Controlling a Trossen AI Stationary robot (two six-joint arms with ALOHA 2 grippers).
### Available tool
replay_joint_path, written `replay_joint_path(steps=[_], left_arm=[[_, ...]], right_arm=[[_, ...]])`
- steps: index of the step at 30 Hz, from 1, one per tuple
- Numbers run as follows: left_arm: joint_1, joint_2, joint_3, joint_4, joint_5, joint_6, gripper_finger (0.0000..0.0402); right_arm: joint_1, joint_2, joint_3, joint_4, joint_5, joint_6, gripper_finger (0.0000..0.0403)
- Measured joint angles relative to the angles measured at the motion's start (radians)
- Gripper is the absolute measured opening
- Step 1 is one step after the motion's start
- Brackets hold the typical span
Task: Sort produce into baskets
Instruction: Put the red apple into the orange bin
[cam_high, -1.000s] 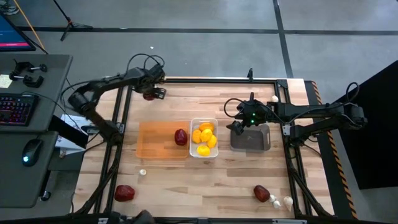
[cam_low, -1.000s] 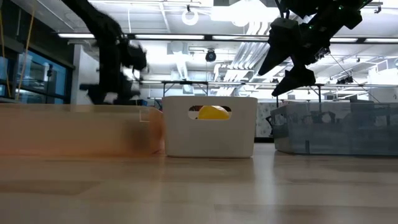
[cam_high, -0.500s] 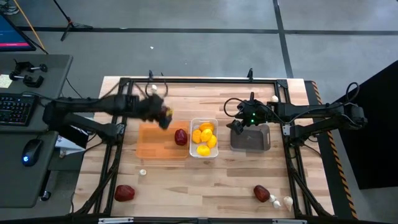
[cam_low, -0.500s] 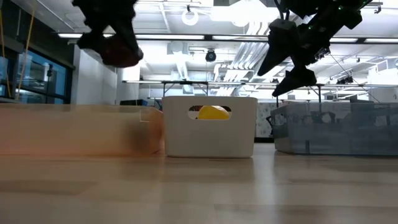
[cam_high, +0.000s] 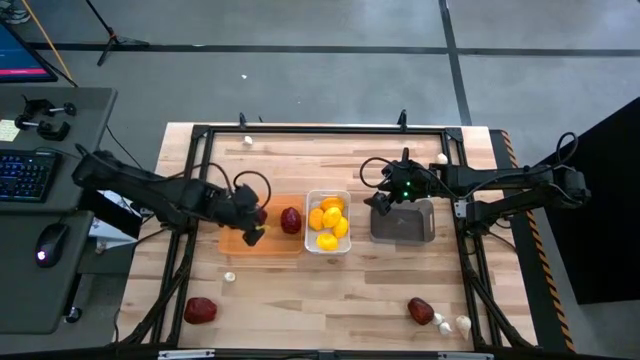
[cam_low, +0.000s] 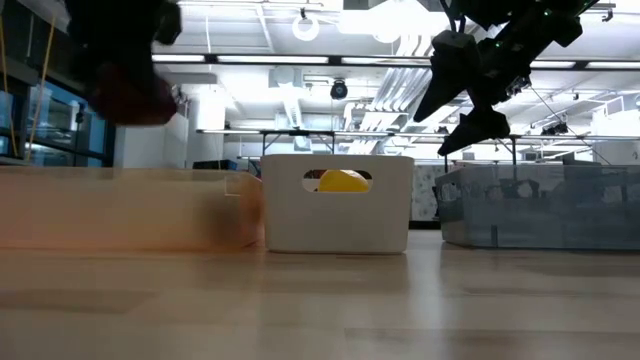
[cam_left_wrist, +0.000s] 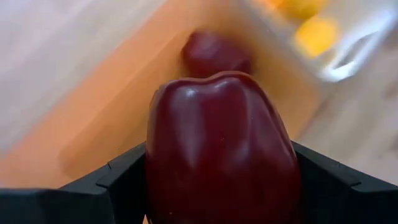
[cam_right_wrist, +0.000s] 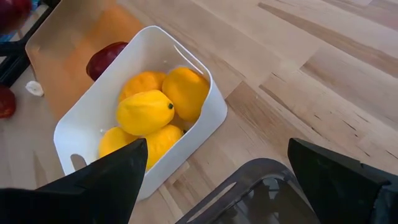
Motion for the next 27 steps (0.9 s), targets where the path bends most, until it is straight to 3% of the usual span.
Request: replay_joint_path(steps=[6,17,23,27], left_arm=[[0.001,-0.002,-0.062,0.008,0.037,-0.062,0.0303],[0.097,-0.002,-0.057,0.010,0.083,-0.014,0.0386],[0.142,-0.009,0.006,0.006,0.171,0.017,0.0394],[0.092,-0.021,0.015,-0.029,0.239,-0.008,0.0394]], right_arm=[[0.000,0.000,0.000,0.000,0.022,0.040,0.0378],[0.000,0.000,0.000,0.008,0.048,0.044,0.0378],[0.000,0.000,0.000,0.042,0.052,0.042,0.0378],[0.000,0.000,0.000,0.051,0.087,0.033,0.0378]])
